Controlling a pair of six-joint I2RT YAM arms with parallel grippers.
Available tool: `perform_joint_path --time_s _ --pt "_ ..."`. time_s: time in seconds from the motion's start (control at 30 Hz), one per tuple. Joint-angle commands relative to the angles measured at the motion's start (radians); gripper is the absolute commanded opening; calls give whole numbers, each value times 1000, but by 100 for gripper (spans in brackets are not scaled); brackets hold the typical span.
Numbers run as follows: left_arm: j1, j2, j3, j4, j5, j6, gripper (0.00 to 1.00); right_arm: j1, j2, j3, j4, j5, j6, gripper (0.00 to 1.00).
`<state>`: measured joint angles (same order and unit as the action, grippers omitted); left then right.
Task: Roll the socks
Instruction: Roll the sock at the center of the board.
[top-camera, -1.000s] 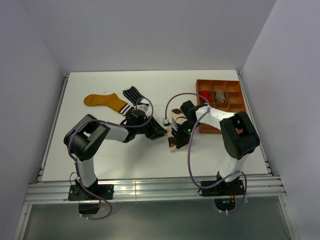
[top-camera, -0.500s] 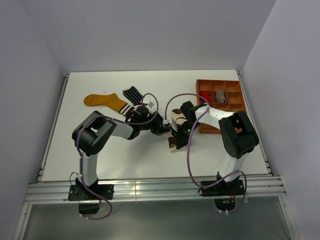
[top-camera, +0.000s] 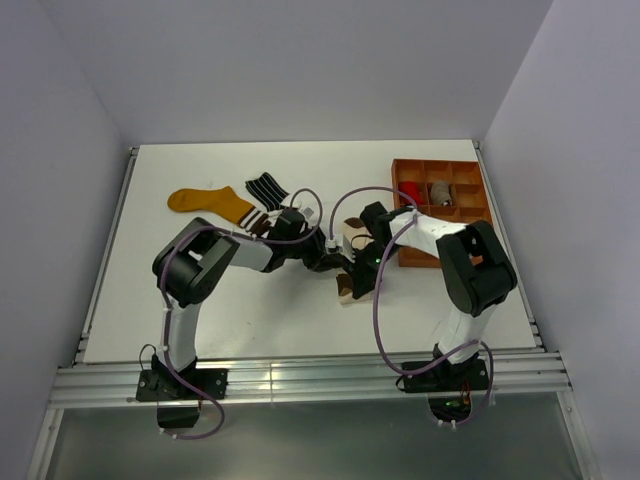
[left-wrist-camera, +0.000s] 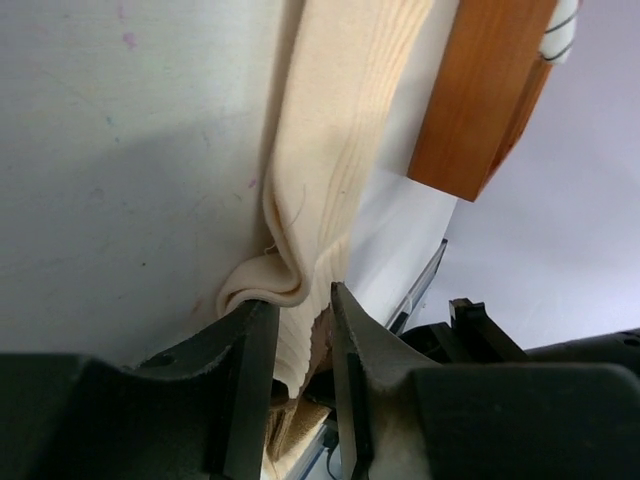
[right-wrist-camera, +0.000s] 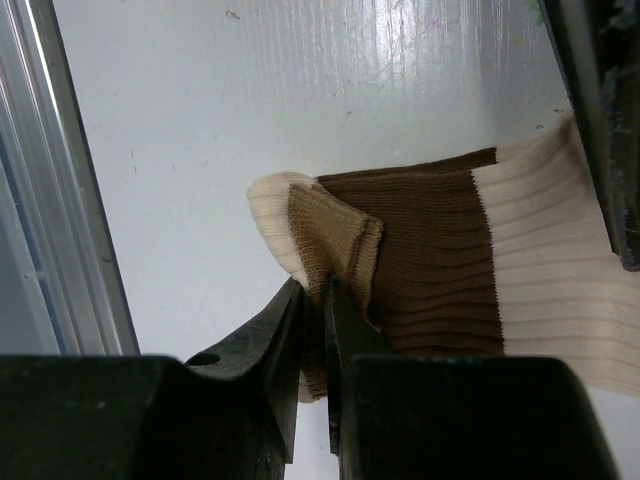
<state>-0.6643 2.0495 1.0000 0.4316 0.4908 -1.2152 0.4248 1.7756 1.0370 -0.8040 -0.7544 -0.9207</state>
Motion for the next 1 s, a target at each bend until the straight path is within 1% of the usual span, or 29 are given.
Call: perform_joint_path --time_s 0.0,0.1,0.13,0.23,0.3,0.53,0.73,0.87,0.97 --pt "6 6 22 -178 -52 34 33 0 31 38 -37 -3 -4 15" --pt "29 -6 3 -218 -87 28 33 -3 59 63 -83 -26 -15 15" --pt "34 -17 2 -264 -107 34 33 -6 65 70 -92 -33 -17 15" --pt "37 -38 -6 -319 -142 26 32 -11 97 107 -138 -49 -21 15" --pt "45 -49 -24 -323 -155 22 32 -20 134 149 -188 -63 -23 15" --pt "52 -92 -64 -340 -175 13 31 -38 245 259 -285 -57 3 15" --pt "55 -120 -90 -350 -190 29 31 -43 306 334 -284 -7 86 15" --pt "57 -138 -116 -337 -193 23 31 -41 367 429 -294 33 155 15" --pt "58 -147 -124 -333 -190 29 31 -41 390 466 -268 67 213 15"
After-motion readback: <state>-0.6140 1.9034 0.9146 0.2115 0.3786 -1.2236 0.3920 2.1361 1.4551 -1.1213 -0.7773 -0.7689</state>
